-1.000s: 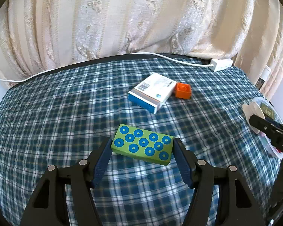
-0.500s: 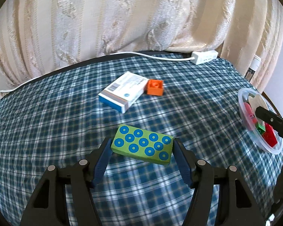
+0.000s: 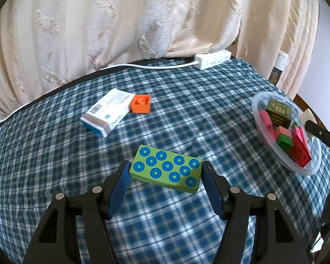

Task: Organize objects
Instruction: 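Lower the cup into the bowl with the right gripper while the left lowers the dotted brick there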

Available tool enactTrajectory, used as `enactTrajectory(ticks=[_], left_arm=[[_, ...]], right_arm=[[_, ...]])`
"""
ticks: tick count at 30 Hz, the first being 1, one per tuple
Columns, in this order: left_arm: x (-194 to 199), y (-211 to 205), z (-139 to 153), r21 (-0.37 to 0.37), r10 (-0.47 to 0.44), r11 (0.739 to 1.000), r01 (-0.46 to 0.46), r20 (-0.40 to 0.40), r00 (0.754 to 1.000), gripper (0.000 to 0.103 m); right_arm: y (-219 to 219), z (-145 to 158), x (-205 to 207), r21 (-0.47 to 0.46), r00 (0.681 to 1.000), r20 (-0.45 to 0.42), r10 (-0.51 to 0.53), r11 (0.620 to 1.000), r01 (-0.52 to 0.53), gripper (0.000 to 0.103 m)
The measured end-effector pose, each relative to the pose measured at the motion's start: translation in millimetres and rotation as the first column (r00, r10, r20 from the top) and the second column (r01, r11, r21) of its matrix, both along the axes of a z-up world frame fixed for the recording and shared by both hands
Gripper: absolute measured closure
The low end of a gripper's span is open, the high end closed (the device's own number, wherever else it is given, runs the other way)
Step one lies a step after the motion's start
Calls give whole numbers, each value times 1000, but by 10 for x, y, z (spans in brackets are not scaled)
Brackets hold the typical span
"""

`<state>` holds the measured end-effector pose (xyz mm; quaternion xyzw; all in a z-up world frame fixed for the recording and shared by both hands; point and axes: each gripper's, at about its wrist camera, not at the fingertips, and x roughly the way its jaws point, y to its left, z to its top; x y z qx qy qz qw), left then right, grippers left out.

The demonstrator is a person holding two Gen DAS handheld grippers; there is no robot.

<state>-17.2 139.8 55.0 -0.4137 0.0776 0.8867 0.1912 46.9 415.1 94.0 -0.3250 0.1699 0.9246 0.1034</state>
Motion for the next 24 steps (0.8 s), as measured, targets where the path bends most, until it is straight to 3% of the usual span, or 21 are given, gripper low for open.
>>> enactTrajectory(ticks=[9, 24], left_arm=[[124, 419, 4, -8, -69, 998, 69, 9, 998, 37], [293, 990, 73, -45, -157, 987, 157, -1, 988, 37]], right_arm=[[368, -96, 124, -18, 998, 0, -55, 998, 55, 49], [626, -179, 121, -34, 999, -12, -36, 999, 36, 47]])
